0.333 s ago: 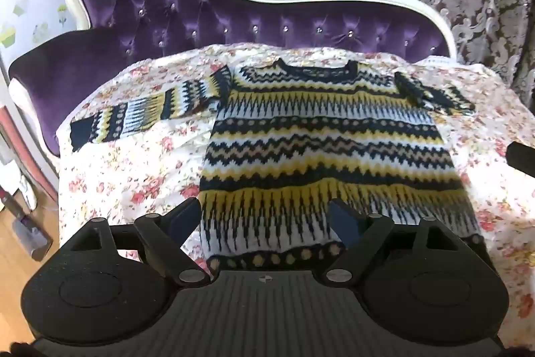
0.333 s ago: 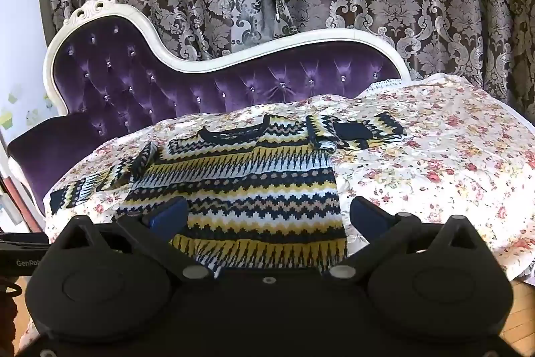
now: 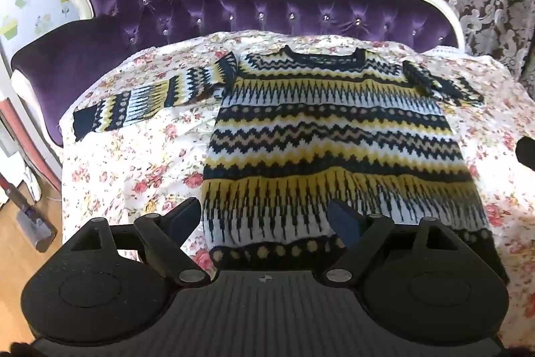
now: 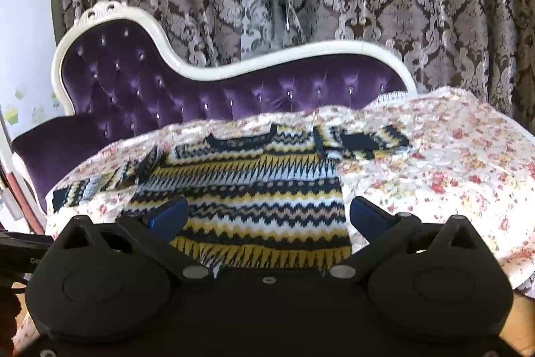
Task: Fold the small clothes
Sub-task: 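Move both grippers toward the spread-out patterned sweater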
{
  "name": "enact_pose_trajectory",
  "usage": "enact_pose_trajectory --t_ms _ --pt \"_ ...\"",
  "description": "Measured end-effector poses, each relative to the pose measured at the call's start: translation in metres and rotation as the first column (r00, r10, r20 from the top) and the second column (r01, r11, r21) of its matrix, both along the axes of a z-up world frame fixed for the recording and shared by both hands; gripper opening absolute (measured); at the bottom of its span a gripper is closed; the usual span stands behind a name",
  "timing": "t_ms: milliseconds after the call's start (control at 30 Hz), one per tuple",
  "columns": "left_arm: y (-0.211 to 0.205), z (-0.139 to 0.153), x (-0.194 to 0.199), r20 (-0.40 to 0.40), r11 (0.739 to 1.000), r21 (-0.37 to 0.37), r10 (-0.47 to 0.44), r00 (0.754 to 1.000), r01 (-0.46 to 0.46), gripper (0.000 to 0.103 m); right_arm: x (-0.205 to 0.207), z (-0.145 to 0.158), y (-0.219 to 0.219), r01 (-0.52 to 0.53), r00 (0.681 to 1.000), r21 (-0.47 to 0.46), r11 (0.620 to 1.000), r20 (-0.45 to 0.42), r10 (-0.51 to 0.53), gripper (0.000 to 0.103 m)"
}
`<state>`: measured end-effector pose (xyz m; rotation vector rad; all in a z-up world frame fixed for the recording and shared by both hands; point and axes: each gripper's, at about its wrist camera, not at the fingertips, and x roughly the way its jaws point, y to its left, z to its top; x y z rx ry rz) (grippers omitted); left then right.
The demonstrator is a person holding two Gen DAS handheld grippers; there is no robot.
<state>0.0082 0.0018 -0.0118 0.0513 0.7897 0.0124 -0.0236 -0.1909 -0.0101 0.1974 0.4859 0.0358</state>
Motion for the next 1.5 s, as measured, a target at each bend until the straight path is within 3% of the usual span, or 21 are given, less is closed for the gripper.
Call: enact_pose_trajectory --t_ms 500,1500 --pt "0.000 -0.005 0.002 -0.030 0.999 0.028 0.026 0.999 -0.025 0.083 0.004 -0.010 0.005 -0.044 0.993 0.026 0.999 -0.107 0.047 0.103" --pt "-0.001 -0.009 0.003 -0.043 0.999 0.028 0.035 0.998 -0.034 0.083 0.011 -0.014 0.011 -0.092 0.982 0.076 0.993 -0.159 0.103 0.103"
